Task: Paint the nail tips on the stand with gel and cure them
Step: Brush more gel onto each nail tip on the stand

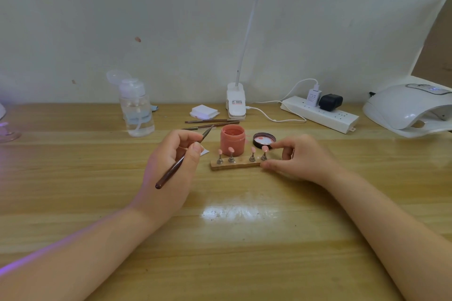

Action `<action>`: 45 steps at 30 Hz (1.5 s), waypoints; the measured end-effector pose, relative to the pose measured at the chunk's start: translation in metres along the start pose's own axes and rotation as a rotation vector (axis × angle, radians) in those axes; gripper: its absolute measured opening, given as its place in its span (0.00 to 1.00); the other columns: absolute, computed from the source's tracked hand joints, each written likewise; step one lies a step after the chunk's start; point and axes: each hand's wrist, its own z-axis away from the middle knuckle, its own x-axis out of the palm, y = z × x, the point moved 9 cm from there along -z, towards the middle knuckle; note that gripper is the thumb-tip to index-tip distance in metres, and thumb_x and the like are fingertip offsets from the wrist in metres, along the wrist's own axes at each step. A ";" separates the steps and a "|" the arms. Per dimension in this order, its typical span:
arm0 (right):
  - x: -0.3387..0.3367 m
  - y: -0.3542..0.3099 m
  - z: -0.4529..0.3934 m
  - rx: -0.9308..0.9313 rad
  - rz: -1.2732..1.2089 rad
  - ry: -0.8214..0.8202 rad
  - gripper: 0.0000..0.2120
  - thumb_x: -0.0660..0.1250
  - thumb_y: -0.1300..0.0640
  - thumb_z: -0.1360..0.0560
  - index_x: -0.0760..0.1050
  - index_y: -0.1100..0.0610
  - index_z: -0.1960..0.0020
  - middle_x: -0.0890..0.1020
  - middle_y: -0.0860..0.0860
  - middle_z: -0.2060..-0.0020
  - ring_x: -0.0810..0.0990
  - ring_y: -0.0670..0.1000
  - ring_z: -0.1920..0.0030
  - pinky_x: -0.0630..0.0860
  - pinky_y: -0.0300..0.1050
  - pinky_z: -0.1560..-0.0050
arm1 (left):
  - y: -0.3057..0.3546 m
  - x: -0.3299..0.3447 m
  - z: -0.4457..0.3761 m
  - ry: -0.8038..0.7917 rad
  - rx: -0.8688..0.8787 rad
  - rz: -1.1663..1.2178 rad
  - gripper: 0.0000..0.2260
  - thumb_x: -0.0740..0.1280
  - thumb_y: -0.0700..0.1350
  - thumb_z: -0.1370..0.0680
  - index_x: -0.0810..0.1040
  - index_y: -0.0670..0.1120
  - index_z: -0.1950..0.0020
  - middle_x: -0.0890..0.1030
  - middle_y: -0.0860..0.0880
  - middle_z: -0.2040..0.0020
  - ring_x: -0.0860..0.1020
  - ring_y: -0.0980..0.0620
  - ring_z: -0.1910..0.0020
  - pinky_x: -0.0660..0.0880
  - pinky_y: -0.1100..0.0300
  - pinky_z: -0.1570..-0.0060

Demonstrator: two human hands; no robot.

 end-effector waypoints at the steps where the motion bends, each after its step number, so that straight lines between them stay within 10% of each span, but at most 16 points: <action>1: -0.007 0.000 0.003 0.002 -0.008 0.052 0.19 0.73 0.34 0.37 0.80 0.43 0.52 0.76 0.42 0.73 0.74 0.42 0.70 0.69 0.41 0.66 | 0.000 0.000 0.000 0.001 0.001 0.002 0.06 0.61 0.52 0.24 0.77 0.59 0.50 0.82 0.59 0.55 0.79 0.60 0.57 0.73 0.73 0.58; 10: -0.002 -0.065 0.026 -0.268 0.506 0.210 0.17 0.62 0.41 0.25 0.83 0.51 0.60 0.79 0.48 0.70 0.78 0.51 0.66 0.69 0.40 0.68 | 0.000 0.000 0.000 -0.007 -0.002 0.022 0.06 0.62 0.52 0.24 0.77 0.61 0.51 0.82 0.59 0.54 0.79 0.58 0.56 0.74 0.71 0.58; 16: 0.012 -0.076 0.025 -0.213 0.672 0.215 0.19 0.61 0.42 0.23 0.78 0.53 0.64 0.76 0.49 0.72 0.76 0.52 0.69 0.48 0.38 0.73 | 0.001 0.001 0.001 -0.015 -0.007 0.019 0.06 0.62 0.52 0.24 0.76 0.62 0.51 0.81 0.56 0.54 0.79 0.56 0.58 0.75 0.68 0.58; 27: 0.016 -0.068 0.022 -0.082 0.470 0.203 0.20 0.53 0.43 0.19 0.79 0.51 0.57 0.70 0.48 0.72 0.71 0.50 0.66 0.56 0.42 0.73 | 0.005 0.002 0.001 -0.009 0.008 0.026 0.08 0.69 0.43 0.22 0.82 0.57 0.49 0.84 0.57 0.57 0.81 0.62 0.60 0.73 0.74 0.62; 35: 0.001 -0.083 0.031 -0.196 -0.112 0.349 0.06 0.70 0.55 0.26 0.82 0.56 0.59 0.81 0.46 0.68 0.79 0.50 0.65 0.77 0.52 0.58 | 0.016 -0.008 -0.028 0.084 -0.063 0.038 0.09 0.67 0.39 0.23 0.80 0.52 0.57 0.81 0.60 0.66 0.75 0.65 0.68 0.70 0.75 0.67; 45: 0.010 -0.073 0.026 -0.172 -0.440 0.341 0.04 0.73 0.56 0.27 0.82 0.53 0.61 0.83 0.46 0.67 0.78 0.51 0.70 0.76 0.51 0.63 | 0.039 0.034 -0.103 -0.146 -0.046 -0.463 0.09 0.63 0.41 0.25 0.78 0.36 0.55 0.83 0.38 0.58 0.80 0.44 0.59 0.75 0.52 0.63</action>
